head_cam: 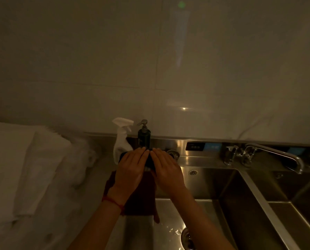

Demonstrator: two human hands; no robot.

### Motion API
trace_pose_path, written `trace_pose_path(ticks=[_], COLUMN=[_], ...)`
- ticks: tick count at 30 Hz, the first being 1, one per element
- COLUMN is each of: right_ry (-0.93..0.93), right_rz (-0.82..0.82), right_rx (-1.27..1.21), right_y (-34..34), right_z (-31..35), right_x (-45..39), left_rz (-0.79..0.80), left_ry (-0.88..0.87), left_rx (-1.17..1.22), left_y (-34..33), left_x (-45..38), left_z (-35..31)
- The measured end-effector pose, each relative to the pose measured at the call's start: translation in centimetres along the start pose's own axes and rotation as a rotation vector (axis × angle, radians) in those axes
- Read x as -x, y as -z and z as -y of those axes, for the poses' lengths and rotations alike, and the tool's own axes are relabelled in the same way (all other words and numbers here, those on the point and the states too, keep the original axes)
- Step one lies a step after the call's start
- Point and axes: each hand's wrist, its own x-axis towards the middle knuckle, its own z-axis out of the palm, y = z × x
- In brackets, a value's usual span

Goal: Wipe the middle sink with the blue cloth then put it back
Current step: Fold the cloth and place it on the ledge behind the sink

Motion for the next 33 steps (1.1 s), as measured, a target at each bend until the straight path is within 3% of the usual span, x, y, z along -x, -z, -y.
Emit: trace_pose_path(ticks=[12,33], right_ry=[0.088,0.003], right_rz=[-0.05,-0.005], right_rx=[0.014,0.061], right_y=[4.7,0.1], right_z=[-8.6,-17.5], right_x=[5.7,8.9], left_rz=[0.061,0.171], left_ry=[-0.146,-0.29], left_rx=[0.027,0.18], left_y=[-2.8,-13.0], left_x=[-1.1,-4.3], left_z=[-7.9,-9.6])
